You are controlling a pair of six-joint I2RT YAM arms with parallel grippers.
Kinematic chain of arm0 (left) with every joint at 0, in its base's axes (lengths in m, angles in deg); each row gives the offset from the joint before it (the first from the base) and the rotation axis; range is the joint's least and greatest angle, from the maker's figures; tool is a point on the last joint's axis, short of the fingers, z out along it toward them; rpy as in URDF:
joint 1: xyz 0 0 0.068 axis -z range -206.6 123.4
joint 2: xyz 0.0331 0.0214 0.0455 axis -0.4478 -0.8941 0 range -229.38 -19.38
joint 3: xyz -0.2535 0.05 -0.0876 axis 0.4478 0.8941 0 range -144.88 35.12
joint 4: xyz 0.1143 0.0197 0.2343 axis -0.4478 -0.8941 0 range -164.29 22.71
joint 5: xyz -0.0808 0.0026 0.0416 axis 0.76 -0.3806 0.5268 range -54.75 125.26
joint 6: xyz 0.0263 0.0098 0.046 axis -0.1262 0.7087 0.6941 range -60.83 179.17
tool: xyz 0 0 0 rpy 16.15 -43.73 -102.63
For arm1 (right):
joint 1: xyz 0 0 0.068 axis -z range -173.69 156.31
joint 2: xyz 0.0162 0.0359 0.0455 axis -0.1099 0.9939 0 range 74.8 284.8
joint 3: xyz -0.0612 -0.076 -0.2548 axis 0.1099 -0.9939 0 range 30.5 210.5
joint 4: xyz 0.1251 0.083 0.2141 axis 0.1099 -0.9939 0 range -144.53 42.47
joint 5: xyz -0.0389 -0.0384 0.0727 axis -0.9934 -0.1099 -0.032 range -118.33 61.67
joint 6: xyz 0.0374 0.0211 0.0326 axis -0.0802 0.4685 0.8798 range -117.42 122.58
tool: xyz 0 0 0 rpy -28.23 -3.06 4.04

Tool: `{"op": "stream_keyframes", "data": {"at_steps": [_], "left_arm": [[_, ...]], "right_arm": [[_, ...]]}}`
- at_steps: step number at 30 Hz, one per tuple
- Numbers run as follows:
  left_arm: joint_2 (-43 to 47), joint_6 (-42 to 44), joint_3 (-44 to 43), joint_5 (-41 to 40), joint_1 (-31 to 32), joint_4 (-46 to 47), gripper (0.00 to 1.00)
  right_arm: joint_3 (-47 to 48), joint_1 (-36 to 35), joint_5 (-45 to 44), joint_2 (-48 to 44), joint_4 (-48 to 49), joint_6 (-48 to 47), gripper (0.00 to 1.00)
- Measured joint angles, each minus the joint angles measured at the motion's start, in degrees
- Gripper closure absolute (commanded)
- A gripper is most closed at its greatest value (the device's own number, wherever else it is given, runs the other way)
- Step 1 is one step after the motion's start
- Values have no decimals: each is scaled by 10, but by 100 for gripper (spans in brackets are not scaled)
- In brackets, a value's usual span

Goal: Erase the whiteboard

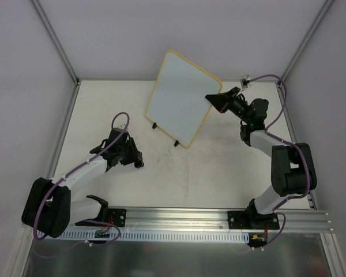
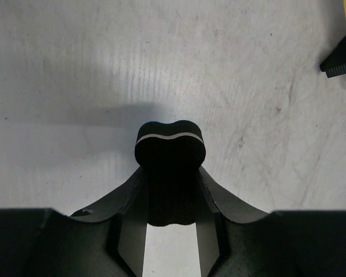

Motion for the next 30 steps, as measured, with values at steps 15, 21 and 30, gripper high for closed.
{"op": "stream_keyframes", "data": {"at_steps": [15, 21, 30], "left_arm": [[9, 11, -4, -2, -9, 1, 1], [9, 16, -4, -2, -9, 1, 1], [32, 21, -4, -8, -9, -9, 1]], "right_arm": [[17, 1, -28, -7, -79, -3, 100], [17, 1, -35, -13, -103, -3, 100], [17, 4, -36, -15, -116, -2, 94]]}}
